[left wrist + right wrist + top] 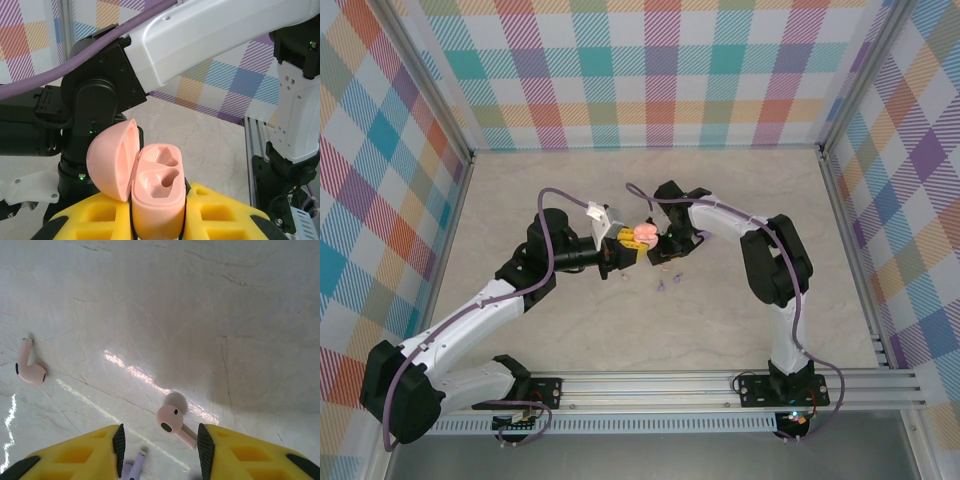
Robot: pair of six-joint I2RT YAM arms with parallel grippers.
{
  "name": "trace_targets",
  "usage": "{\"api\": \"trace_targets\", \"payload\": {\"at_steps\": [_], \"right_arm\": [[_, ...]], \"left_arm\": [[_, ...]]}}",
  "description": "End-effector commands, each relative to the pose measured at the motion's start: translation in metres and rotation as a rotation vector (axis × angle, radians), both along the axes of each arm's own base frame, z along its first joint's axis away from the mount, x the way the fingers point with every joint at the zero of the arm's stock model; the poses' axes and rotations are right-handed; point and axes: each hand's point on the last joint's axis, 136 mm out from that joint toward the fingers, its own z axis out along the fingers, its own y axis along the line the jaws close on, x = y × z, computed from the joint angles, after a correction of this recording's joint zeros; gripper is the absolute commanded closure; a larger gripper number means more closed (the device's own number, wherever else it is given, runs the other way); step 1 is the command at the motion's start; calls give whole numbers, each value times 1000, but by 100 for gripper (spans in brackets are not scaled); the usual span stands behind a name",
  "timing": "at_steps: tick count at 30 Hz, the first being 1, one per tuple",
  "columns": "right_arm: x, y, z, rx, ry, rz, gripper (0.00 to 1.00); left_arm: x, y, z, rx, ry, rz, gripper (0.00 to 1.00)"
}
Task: Insert the wireless bluetooth earbuds into the charging case
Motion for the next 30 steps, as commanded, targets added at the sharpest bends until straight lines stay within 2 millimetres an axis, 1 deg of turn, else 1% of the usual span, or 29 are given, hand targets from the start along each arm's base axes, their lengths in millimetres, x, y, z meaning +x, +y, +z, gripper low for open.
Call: {"api": "trace_targets", "payload": {"at_steps": [1,5,12,17,23,28,30], "right_arm": [[-2,6,0,-7,11,43,54],[-3,7,-6,-22,21,50,54],[-2,7,-14,-58,21,47,59],[-1,2,-21,-95,25,40,61],[4,-5,-25,-140,9,9,67],[13,-13,-24,-152,0,-75,73],[18,-20,-24,-153,5,-129,74]], "left_arm": [[-8,-1,6,-14,-21,-18,81],[-7,-1,6,-13,-20,-17,81],[-7,-1,6,-14,-19,-17,81],[-7,-1,5,-13,-14,-15,81],[-7,-1,5,-15,-10,-13,81],[-7,0,5,-14,-7,-11,81],[-6,0,4,-14,-7,-9,81]]}}
